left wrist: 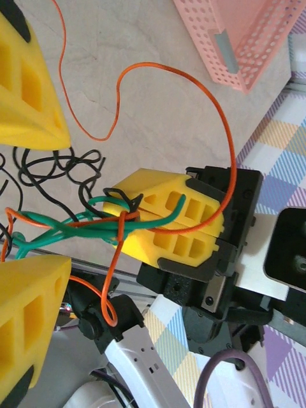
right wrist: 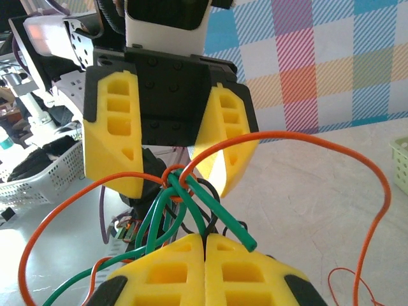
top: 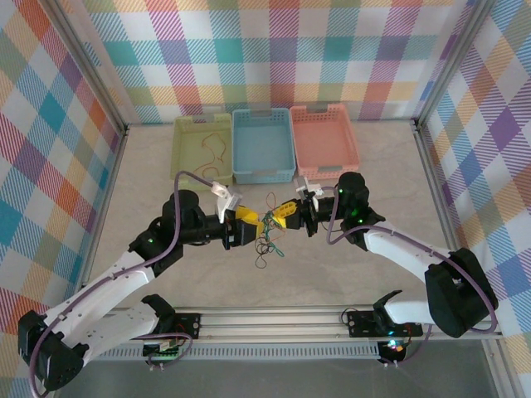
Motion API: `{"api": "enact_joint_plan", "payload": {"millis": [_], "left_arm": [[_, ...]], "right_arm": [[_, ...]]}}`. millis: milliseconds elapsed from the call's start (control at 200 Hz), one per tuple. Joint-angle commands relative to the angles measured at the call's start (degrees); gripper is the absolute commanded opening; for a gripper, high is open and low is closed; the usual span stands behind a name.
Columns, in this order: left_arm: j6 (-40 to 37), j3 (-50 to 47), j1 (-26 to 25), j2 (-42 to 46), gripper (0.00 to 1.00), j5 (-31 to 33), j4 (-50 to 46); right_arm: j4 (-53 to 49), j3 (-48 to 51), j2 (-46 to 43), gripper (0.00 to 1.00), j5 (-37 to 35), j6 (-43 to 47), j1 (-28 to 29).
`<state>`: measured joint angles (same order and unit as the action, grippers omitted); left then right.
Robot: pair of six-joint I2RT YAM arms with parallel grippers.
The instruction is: Untangle the cables
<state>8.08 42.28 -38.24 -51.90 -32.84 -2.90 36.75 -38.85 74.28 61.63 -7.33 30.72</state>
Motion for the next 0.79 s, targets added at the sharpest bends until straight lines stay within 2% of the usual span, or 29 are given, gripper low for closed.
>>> {"api": "enact_joint_plan", "payload": {"millis": [0, 240, 375, 455, 675, 790], "left_arm": [[-1.71, 2.05, -0.74, -1.29, 0.47, -2.27, 1.59], [-2.19, 3.39, -0.78, -3.35, 0.4, -2.91, 2.5], [-2.31, 4.51, -0.78, -4.71, 0.35, -5.39, 2.92], [-2.84, 4.71, -0.86, -4.9, 0.28, -5.22, 2.2], [-2.39, 3.56, -0.81, -3.64, 0.0, -5.14, 2.13], [-1.55, 2.16, -0.83, -2.37, 0.0, -4.1, 2.23]], "right_arm": [[0.51, -1.27, -0.93, 0.0, 2.39, -0.66, -0.18], [0.25, -1.05, -0.99, 0.0, 2.75, -0.49, -0.22], [0.51, -1.15, -0.55, 0.0, 2.92, -0.61, -0.22], [0.42, -1.19, -0.63, 0.0, 2.97, -0.46, -0.2], [-0.19, -1.1, -1.3, 0.0, 0.86, -0.36, -0.22], [-2.74, -0.9, -2.41, 0.0, -3.13, 0.02, -0.46]]}}
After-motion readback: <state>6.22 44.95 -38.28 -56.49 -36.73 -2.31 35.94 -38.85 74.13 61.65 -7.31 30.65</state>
